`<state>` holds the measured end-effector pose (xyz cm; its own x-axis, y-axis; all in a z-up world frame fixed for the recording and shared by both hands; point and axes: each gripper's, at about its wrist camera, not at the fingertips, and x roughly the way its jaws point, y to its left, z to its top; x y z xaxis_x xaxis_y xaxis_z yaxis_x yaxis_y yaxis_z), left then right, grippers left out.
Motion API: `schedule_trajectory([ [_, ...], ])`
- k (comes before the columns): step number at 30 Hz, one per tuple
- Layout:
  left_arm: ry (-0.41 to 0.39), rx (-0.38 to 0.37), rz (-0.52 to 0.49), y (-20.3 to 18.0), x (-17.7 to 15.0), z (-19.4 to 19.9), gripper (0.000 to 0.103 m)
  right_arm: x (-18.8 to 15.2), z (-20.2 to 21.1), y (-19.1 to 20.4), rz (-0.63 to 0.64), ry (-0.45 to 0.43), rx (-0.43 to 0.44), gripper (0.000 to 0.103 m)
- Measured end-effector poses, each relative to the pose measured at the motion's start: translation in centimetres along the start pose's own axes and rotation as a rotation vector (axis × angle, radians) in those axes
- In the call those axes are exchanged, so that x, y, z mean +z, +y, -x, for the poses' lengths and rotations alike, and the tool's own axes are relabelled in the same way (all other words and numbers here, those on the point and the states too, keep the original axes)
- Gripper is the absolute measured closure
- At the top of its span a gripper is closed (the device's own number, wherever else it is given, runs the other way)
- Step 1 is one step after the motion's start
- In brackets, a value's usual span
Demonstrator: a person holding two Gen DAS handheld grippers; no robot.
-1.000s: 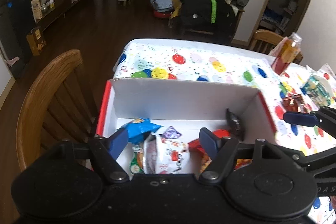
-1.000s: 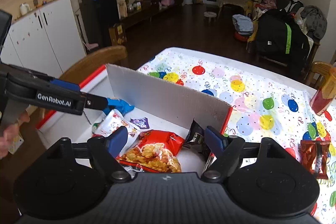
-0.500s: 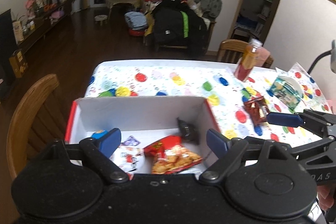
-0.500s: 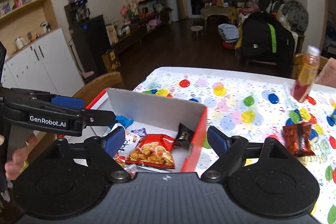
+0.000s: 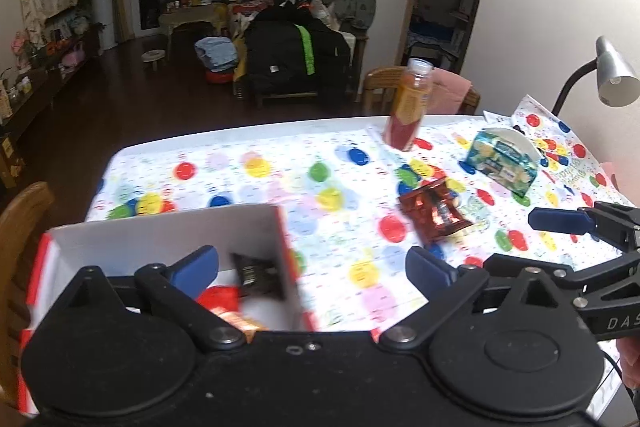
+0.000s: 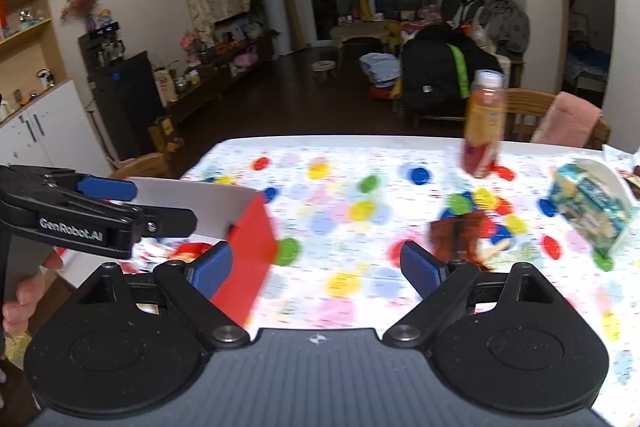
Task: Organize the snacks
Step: 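Move both tools back toward the remaining snacks on the table, then grasp the brown-red foil bag with the left tool while the right tool grasps the candy stick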
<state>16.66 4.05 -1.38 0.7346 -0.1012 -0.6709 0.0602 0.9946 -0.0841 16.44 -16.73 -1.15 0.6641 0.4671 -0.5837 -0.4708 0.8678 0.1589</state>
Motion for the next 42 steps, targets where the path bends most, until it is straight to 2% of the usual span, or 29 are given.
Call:
schedule_trajectory([
  [9, 0.002, -0.017, 0.011, -6.6, 1.2, -4.7, 0.0, -1.0, 0.0, -9.3, 0.006, 0.032, -0.053, 0.012],
  [22, 0.076, -0.024, 0.039, -13.3, 3.1, -13.1, 0.001, -1.9, -3.3, -20.8, -0.063, 0.118, -0.095, 0.012],
  [30, 0.128, -0.002, 0.038, -15.2, 3.4, -17.6, 0.001, -1.5, -6.0, -24.5, -0.126, 0.158, -0.099, 0.012],
  [34, 0.164, 0.004, 0.045, -15.6, 3.3, -19.9, 0.001, -0.8, -7.4, -26.0, -0.206, 0.19, -0.089, 0.012],
  [41, 0.215, -0.01, 0.08, -15.4, 3.3, -23.5, 0.003, 0.5, -10.5, -26.6, -0.247, 0.234, -0.111, 0.012],
  [42, 0.218, -0.016, 0.079, -15.4, 3.3, -23.8, 0.003, 0.6, -11.0, -26.7, -0.256, 0.242, -0.115, 0.015],
])
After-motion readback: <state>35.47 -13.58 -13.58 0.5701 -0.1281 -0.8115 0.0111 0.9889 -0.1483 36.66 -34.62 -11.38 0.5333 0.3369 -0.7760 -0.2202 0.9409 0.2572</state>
